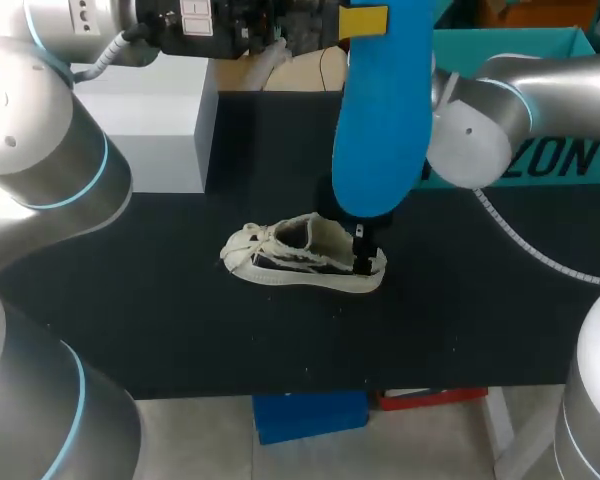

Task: Take the shoe out of the shoebox, open the shoe tongue, remove and reinsert the insole, then place the shoe into the shoebox

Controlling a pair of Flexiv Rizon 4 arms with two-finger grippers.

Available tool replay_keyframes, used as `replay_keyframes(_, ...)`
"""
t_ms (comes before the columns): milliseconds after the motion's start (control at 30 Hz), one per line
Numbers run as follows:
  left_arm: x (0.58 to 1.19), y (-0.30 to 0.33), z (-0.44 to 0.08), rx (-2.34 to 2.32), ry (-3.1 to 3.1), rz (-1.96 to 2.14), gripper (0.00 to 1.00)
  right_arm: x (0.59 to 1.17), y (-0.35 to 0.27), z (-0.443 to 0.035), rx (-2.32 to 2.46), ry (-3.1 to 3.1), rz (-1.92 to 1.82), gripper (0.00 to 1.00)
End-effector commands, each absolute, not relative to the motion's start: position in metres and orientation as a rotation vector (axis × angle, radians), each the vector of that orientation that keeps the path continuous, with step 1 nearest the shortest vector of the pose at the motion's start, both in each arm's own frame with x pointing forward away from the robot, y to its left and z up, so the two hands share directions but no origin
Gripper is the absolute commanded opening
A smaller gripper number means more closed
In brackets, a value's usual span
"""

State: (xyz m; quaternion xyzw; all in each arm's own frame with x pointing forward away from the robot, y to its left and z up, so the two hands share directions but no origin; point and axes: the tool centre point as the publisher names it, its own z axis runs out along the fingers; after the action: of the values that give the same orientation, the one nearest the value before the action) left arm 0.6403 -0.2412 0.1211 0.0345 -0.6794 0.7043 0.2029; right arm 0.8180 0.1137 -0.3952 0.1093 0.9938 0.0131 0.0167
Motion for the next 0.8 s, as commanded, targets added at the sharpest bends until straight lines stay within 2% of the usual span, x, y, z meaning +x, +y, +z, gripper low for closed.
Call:
replay_keyframes(33, 0.6399, -0.2430, 0.1211, 0.099, -1.897, 1.967, 0.00, 0.8113, 0.0980, -0.3948, 0.338, 3.055, 0.286, 1.00)
replay_keyframes(333, 0.6399, -0.2430, 0.1211, 0.099, -1.897, 1.967, 0.00, 0.8070, 0.0957, -0.3928, 0.315, 2.949, 0.795, 1.00)
replay_keyframes(567, 0.6399, -0.2430, 0.1211, 0.099, -1.897, 1.967, 0.00, 0.8075, 0.0977, -0.3920, 0.293, 2.873, 0.994, 1.00)
replay_keyframes(800, 0.6399, -0.2430, 0.1211, 0.099, -1.897, 1.967, 0.00, 0.8077, 0.1000, -0.3995, 0.295, 2.856, 1.032, 1.00)
